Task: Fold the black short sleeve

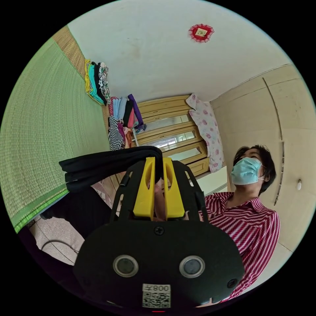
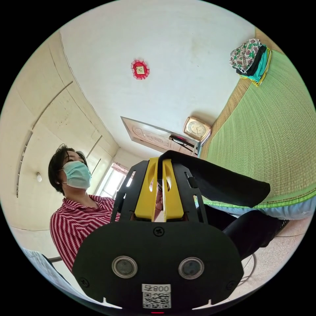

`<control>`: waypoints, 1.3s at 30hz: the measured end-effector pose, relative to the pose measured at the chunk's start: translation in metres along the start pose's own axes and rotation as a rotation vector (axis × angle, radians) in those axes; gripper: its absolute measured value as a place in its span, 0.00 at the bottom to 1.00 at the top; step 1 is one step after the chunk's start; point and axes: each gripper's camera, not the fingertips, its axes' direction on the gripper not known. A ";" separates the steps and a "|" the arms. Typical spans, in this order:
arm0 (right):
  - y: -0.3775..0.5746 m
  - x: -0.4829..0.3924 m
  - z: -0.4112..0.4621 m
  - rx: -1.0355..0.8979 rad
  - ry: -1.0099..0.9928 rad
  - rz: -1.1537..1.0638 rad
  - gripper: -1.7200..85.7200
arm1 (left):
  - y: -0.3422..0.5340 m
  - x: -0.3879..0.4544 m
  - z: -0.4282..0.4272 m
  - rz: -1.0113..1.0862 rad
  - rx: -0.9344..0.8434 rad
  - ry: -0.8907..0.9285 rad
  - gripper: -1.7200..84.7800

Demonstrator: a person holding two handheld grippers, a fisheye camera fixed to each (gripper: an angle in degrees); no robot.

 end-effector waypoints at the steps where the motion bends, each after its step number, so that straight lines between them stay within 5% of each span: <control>1: 0.005 0.002 -0.003 0.004 0.000 0.002 0.04 | -0.008 -0.003 0.002 0.002 -0.004 0.000 0.06; 17: -0.028 0.067 -0.005 -0.036 0.094 0.029 0.04 | -0.205 -0.110 0.013 0.014 -0.028 0.030 0.06; 26: -0.141 0.172 0.030 -0.075 0.149 0.070 0.04 | -0.375 -0.216 0.008 -0.035 0.057 0.080 0.06; 39: -0.416 0.222 0.083 -0.106 0.147 0.047 0.04 | -0.674 -0.195 0.064 0.122 0.156 -0.153 0.06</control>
